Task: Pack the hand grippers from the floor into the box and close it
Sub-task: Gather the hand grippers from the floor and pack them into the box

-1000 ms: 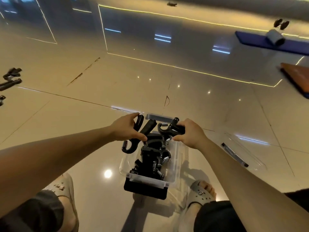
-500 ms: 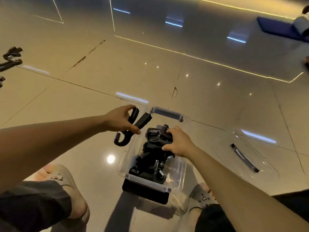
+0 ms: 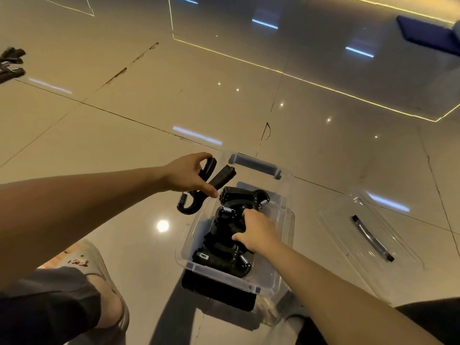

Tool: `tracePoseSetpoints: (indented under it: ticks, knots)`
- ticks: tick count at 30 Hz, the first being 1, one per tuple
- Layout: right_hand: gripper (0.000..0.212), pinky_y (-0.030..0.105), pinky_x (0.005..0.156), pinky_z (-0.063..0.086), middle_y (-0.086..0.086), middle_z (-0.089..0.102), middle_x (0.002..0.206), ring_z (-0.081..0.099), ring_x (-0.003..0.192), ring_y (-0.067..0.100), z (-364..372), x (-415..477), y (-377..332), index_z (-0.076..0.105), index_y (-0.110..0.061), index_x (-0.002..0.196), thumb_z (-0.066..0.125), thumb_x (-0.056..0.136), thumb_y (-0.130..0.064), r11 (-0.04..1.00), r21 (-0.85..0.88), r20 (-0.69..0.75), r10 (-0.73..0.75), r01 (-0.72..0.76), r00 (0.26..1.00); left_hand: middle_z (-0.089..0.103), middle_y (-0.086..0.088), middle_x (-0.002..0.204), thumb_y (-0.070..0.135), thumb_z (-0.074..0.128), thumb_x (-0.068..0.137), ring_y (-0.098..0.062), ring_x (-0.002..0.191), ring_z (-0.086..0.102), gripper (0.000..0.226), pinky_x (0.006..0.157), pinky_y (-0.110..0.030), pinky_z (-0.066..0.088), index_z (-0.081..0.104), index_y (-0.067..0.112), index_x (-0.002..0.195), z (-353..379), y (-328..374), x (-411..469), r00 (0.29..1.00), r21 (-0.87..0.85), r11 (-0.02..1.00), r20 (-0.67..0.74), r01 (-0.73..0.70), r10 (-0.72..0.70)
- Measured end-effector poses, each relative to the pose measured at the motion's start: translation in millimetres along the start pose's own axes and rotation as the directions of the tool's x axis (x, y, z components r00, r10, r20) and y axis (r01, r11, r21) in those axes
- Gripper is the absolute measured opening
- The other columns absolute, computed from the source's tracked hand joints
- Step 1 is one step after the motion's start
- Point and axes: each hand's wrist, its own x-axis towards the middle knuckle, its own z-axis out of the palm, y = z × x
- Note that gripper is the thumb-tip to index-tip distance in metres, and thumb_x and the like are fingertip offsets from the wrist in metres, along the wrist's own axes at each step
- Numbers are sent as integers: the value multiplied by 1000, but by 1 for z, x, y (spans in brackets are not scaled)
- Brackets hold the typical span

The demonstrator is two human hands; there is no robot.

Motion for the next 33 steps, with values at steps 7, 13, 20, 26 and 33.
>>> tracePoseSetpoints:
  ticks: [7, 13, 20, 26, 33]
  knots:
    - [64, 44, 96, 47, 3, 56, 121, 54, 112, 25, -16, 23, -16, 61, -19, 124, 70, 80, -63, 965, -210, -121, -183, 156, 976, 56, 0, 104, 33, 92, 68, -18, 84, 68, 108, 61, -21, 54, 28, 24, 155, 0, -3, 7, 1000, -54, 999, -8, 4, -5]
    - [69, 44, 96, 43, 6, 57, 124, 52, 115, 27, -12, 40, -32, 65, -18, 124, 69, 78, -68, 924, -310, 7, -233, 224, 972, 56, -3, 108, 34, 92, 67, -20, 86, 68, 110, 64, -24, 55, 28, 25, 156, -4, -12, 6, 1000, -77, 997, -21, 19, -21]
    - [59, 41, 91, 45, 3, 61, 113, 54, 107, 25, -17, 43, -33, 68, -16, 110, 71, 78, -65, 935, -249, -6, -261, 252, 965, 55, -3, 109, 36, 92, 67, -19, 87, 67, 110, 63, -21, 51, 28, 25, 156, -9, -19, 4, 999, -92, 995, -22, 33, -35]
    - [49, 34, 77, 48, -3, 57, 98, 52, 91, 17, -48, 31, -31, 67, -19, 100, 77, 75, -61, 962, 31, -184, -260, 270, 948, 62, -6, 104, 33, 93, 67, -23, 80, 71, 107, 60, -24, 55, 32, 23, 154, -20, -13, 8, 999, -107, 994, -52, 6, -12]
    - [43, 20, 74, 43, -8, 61, 101, 55, 92, 7, -62, 23, -31, 66, -23, 104, 82, 75, -50, 869, 407, -358, -131, 281, 925, 64, -11, 101, 31, 93, 67, -23, 76, 70, 102, 57, -23, 52, 35, 23, 152, -30, -6, 10, 995, -119, 993, -99, 1, -13]
